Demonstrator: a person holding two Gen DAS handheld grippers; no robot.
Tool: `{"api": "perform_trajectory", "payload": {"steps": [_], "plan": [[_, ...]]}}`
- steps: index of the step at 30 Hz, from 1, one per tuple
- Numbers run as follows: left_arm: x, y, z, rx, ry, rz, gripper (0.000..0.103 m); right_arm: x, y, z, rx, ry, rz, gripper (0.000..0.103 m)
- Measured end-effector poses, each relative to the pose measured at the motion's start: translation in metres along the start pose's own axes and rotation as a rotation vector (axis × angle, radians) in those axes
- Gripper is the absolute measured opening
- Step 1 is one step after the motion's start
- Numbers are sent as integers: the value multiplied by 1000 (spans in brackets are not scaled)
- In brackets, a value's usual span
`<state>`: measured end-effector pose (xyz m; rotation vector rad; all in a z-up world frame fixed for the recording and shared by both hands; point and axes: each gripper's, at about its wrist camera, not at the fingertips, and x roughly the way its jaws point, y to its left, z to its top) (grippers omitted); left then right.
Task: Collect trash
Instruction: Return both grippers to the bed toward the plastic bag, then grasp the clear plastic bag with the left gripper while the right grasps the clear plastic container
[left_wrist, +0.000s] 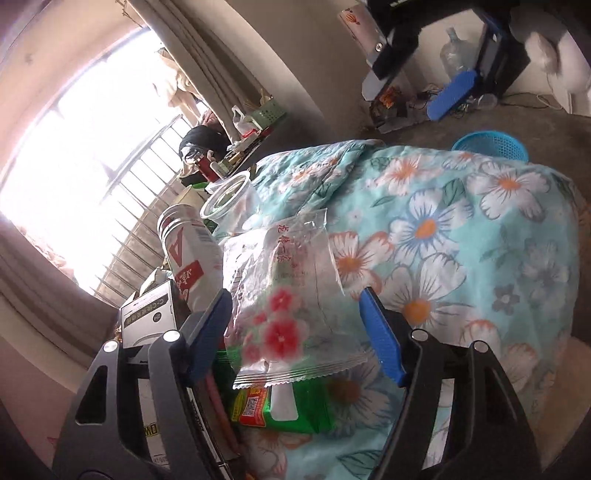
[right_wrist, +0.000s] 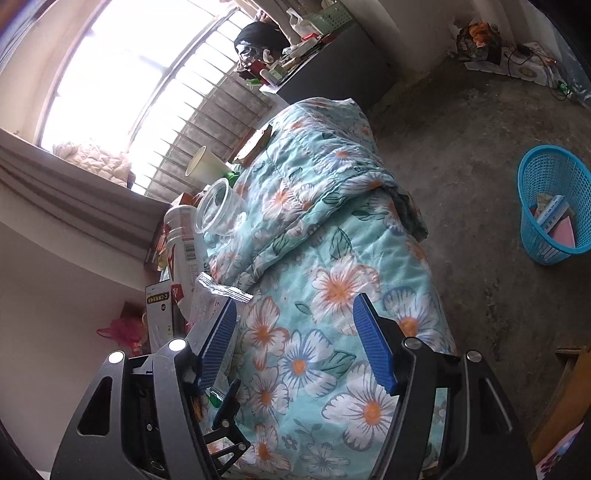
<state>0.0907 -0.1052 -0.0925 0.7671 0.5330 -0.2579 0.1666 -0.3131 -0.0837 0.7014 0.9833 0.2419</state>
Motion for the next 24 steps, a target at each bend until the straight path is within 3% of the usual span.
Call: {"api": "perform_trajectory", "payload": {"steps": [6, 9, 12, 19, 24], "plan": [[-2, -3, -6, 30, -6, 48, 36, 17, 4, -1, -2, 35, -2, 64], [-2, 1, -7, 13, -2, 19, 20, 22, 7, -1, -3, 44, -7, 64], [-6, 8, -7, -23, -16, 7, 14, 23, 11, 1, -5, 47, 3, 64], [-26, 34, -7, -149, -55, -49, 12, 33, 35, 17, -31, 55, 61, 64], [-31, 62, -13, -336, -48, -209, 11, 52, 56, 41, -42, 69, 124, 64]]}}
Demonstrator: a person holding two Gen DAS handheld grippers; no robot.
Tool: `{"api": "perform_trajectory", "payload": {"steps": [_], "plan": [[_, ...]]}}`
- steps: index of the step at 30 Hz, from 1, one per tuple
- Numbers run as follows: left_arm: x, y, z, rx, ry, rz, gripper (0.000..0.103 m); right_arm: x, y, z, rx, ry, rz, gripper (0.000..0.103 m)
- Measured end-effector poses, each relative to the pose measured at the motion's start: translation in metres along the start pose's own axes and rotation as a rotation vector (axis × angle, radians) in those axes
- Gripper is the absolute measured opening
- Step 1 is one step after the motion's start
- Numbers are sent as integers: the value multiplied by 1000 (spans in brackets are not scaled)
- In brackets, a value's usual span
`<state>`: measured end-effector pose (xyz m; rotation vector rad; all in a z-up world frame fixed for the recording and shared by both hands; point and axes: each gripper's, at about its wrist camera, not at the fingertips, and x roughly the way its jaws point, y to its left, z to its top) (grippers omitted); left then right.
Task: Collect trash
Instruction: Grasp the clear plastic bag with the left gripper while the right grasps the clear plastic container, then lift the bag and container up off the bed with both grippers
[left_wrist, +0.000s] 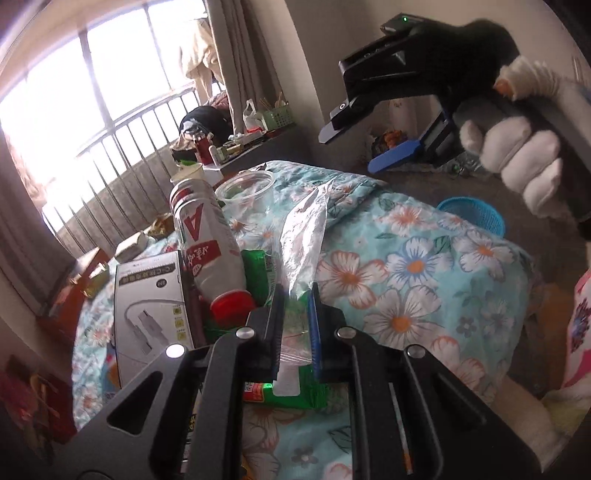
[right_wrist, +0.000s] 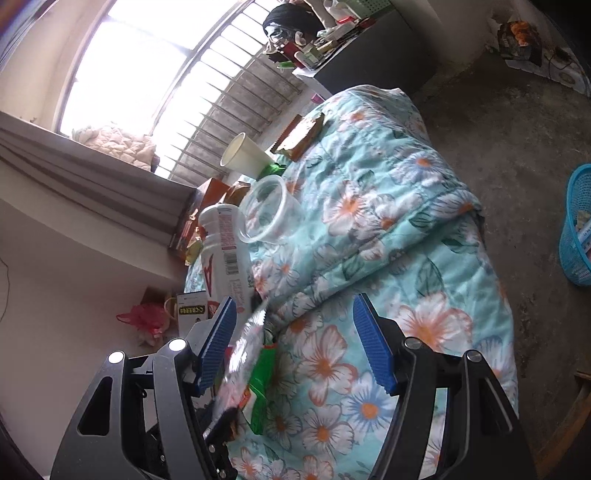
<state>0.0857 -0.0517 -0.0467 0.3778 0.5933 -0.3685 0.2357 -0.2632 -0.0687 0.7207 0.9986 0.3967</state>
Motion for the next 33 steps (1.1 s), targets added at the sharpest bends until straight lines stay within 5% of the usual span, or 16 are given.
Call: {"api": "perform_trajectory", "payload": {"steps": [6, 14, 26, 33], "plan": [[-7, 17, -3, -92, -6, -44, 11, 42, 19, 37, -26, 39, 16, 64], [-8, 27, -8, -132, -3, -59, 10, 99, 22, 73, -44, 59, -105, 58], [-4, 32, -10, -150, -6, -87, 10, 121, 22, 77, -63, 72, -181, 13], [-5, 32, -11, -147, -10, -87, 10, 109, 25, 76, -82, 42, -201, 6]]}}
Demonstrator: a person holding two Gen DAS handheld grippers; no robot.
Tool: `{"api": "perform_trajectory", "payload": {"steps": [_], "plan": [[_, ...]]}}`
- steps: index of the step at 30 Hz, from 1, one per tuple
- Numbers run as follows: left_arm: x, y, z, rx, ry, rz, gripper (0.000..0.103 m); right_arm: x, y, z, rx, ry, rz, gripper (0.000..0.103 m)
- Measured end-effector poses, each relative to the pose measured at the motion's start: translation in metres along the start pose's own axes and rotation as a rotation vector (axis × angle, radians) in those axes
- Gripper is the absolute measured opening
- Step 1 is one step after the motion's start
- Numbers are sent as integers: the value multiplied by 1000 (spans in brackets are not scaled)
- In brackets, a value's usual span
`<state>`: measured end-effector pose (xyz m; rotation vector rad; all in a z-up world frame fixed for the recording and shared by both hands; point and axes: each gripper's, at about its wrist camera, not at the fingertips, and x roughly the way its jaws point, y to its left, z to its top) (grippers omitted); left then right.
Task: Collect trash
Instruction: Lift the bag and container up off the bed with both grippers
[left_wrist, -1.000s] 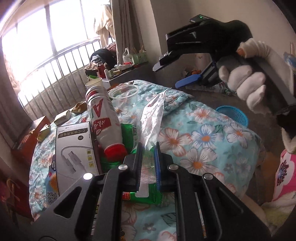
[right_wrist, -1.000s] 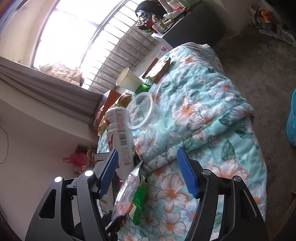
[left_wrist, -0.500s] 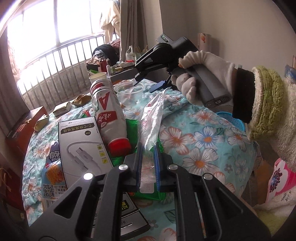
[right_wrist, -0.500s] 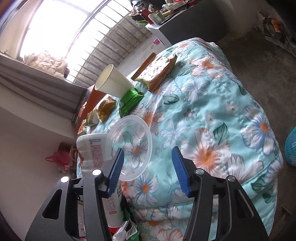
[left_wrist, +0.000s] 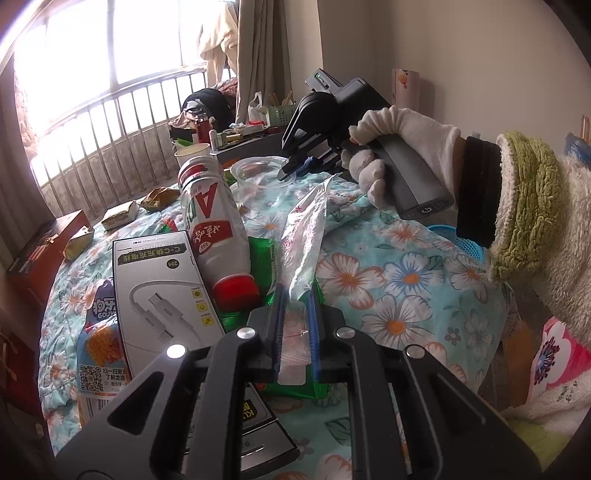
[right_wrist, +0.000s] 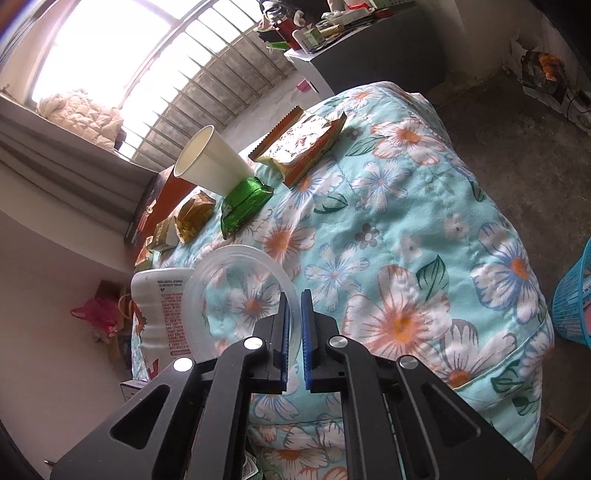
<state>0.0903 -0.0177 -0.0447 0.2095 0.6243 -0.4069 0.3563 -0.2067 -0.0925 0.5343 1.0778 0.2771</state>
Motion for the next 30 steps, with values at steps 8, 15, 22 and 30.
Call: {"api": "perform_trajectory", "payload": {"steps": [8, 15, 22, 30], "plan": [[2, 0, 2, 1, 15, 7, 10, -18, -9, -7, 7, -30, -13, 6], [4, -1, 8, -5, 19, 21, 10, -38, -33, -14, 55, -48, -9, 6], [-3, -9, 12, -6, -2, 13, 10, -73, -57, -25, 97, -89, -9, 6], [-14, -16, 16, 1, -23, 34, 10, -115, -82, -45, 132, -138, -3, 6]]}}
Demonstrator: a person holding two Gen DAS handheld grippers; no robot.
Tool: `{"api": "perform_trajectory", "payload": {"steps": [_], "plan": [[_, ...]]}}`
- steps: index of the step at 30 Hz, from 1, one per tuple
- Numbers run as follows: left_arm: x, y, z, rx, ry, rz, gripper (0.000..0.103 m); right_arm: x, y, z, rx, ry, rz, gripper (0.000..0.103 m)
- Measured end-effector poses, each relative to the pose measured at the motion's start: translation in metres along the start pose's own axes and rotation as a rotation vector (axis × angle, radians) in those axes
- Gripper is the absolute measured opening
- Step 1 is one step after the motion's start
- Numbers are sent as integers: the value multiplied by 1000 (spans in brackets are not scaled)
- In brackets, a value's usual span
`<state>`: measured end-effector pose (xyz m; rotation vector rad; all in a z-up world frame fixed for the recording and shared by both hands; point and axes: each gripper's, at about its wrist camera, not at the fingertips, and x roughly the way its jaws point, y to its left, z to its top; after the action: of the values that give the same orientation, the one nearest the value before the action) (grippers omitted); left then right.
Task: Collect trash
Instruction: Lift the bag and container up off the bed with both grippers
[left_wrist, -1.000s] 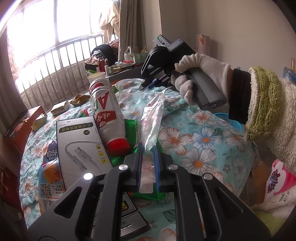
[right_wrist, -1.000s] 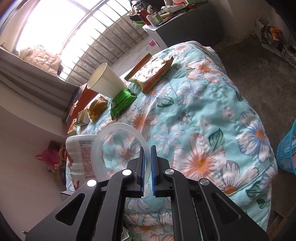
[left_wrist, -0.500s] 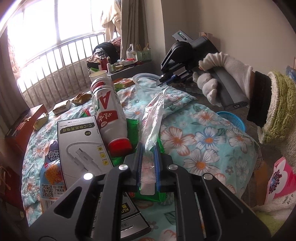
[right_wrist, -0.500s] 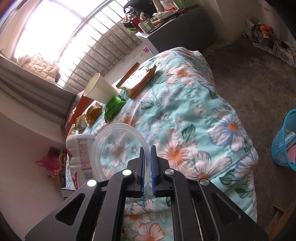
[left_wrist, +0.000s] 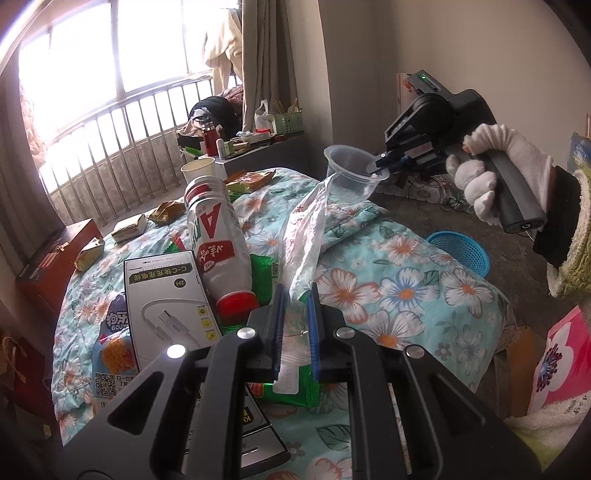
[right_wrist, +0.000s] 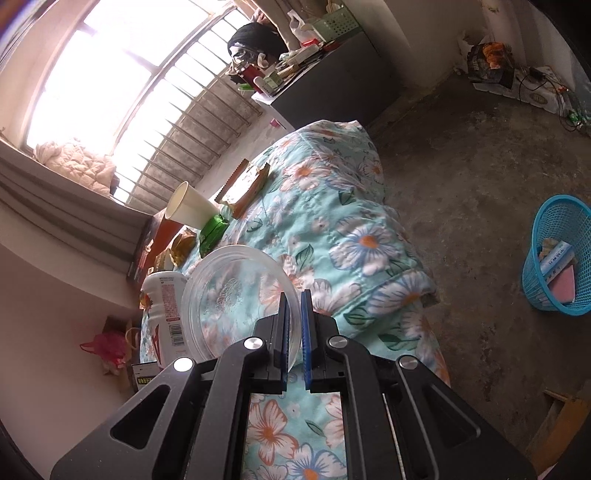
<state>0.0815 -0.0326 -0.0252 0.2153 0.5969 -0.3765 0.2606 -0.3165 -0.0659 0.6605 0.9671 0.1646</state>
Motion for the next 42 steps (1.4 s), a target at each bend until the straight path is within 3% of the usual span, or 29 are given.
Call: {"api": "perform_trajectory", "payload": {"steps": [19, 31, 42], "plan": [[-26, -16, 11, 53, -51, 57, 10, -77, -41, -63, 43, -59, 42, 6], [-35, -31, 18, 105, -70, 85, 10, -99, -53, -103, 47, -64, 91, 6], [-37, -51, 32, 180, -90, 130, 10, -114, -70, -115, 66, -99, 123, 6]]}}
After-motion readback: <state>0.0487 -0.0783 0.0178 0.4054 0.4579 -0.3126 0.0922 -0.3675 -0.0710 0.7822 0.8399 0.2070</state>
